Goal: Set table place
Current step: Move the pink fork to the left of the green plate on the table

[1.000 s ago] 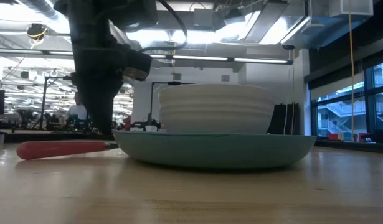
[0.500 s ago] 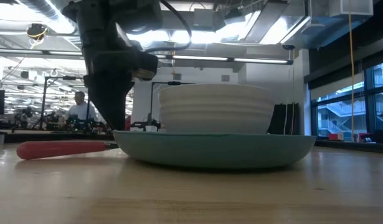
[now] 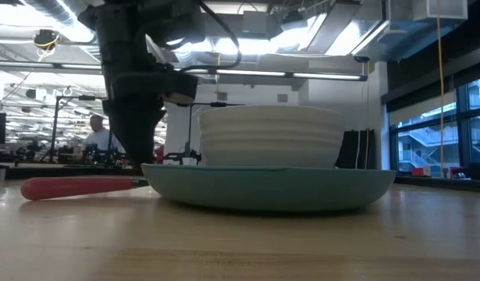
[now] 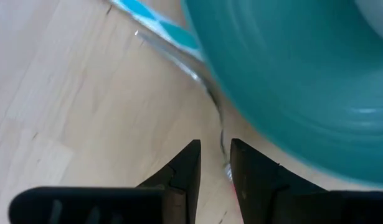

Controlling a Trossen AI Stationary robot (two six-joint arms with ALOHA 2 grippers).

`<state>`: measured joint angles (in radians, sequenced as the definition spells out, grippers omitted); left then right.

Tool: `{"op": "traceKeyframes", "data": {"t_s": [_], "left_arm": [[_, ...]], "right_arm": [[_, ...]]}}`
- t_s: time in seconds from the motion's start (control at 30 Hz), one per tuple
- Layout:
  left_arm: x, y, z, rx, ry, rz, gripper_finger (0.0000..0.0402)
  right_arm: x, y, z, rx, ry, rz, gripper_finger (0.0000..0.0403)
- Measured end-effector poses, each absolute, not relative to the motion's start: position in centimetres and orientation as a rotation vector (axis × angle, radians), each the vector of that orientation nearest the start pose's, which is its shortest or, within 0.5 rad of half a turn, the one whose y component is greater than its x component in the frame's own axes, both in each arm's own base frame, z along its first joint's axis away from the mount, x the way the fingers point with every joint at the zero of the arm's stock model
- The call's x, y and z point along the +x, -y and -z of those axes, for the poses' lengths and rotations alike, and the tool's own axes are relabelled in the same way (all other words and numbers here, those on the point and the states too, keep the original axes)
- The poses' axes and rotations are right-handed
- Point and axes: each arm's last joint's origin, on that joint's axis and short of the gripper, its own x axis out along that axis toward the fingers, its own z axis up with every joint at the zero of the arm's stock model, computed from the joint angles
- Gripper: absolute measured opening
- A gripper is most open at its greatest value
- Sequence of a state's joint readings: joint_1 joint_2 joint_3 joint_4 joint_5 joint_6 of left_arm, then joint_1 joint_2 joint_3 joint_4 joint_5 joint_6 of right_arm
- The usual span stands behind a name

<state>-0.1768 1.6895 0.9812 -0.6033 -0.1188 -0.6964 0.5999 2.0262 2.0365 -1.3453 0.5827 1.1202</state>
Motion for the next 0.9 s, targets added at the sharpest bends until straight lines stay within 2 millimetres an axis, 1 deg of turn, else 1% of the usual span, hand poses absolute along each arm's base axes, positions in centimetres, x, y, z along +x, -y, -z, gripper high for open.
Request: {"op": "traceKeyframes", "data": {"t_s": [0.33, 0.57, 0.7, 0.8, 0.9], "left_arm": [[29.7, 5.0, -15.6, -0.401, -1.249, -0.400, 0.0080], [28.8, 4.8, -14.1, -0.409, -1.264, -0.403, 0.0080], [28.5, 4.8, -13.8, -0.407, -1.268, -0.405, 0.0077], [28.5, 4.8, -13.8, -0.404, -1.268, -0.409, 0.0054], [28.5, 4.7, -13.8, -0.395, -1.268, -0.412, 0.0013]], "right_arm": [[34.1, -21.3, -31.4, 0.259, -0.928, 0.565, 0.0181], [34.1, -21.3, -31.4, 0.259, -0.928, 0.565, 0.0181], [34.1, -21.3, -31.4, 0.259, -0.928, 0.565, 0.0181], [34.1, -21.3, -31.4, 0.259, -0.928, 0.565, 0.0181], [34.1, -21.3, -31.4, 0.259, -0.928, 0.565, 0.0181]]}}
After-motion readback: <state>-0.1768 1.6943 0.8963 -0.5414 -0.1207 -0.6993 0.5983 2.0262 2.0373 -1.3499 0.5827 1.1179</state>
